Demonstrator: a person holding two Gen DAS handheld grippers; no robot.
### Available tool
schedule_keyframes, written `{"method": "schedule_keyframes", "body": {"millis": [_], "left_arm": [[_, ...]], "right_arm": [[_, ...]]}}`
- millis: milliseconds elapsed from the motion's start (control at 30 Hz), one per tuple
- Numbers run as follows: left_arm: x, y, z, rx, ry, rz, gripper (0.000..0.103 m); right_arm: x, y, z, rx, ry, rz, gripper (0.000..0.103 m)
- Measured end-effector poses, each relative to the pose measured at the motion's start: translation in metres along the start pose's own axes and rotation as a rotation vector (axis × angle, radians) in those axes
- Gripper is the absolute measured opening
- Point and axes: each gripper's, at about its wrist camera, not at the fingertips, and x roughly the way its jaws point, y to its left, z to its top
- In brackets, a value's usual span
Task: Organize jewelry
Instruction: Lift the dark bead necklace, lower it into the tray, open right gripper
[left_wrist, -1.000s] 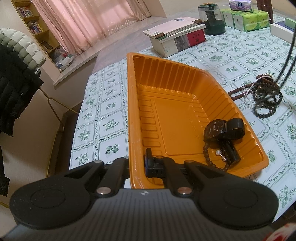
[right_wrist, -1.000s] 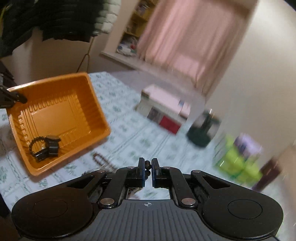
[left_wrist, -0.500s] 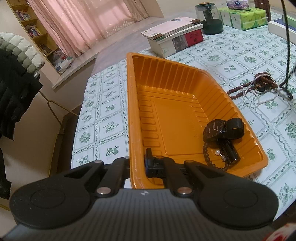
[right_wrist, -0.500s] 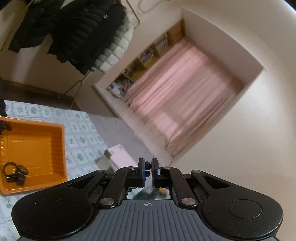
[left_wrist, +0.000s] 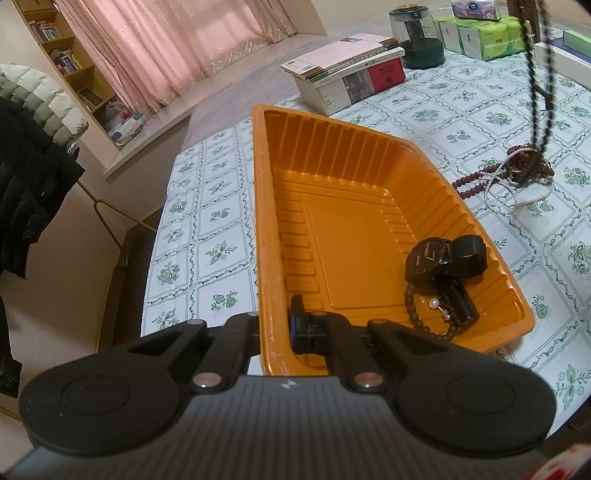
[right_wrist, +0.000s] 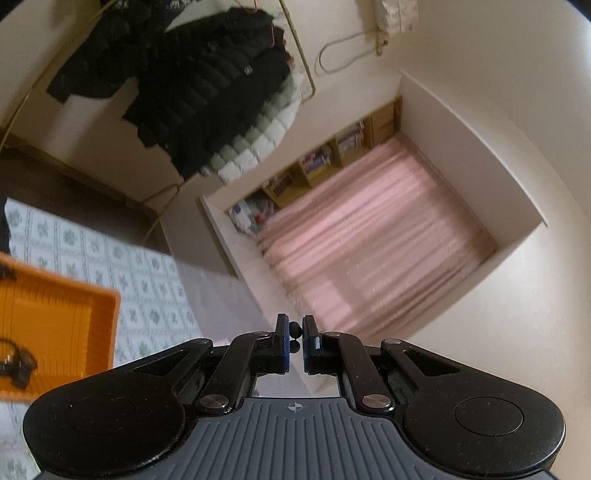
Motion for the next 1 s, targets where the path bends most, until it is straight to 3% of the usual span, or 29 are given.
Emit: {"method": "schedule_keyframes", "body": {"millis": [400,667,1000], "left_arm": [[0.0,0.003,-0.001,-0.015,-0.001,-0.011,0.003],[0.0,0.003,-0.001,-0.017,-0.006,-0.012,0.003],[0.0,0.003,-0.001,-0.021,-0.008,-0.014,0.003]], "right_arm": [[0.05,0.031,0.053,-0.111,-0.101,0.087,0.006],[0.097,0.068,0.051,-0.165,-0.045,0.188,0.006],[0.141,0.128,0.047,-0.148,0.026,0.427,0.006]]}}
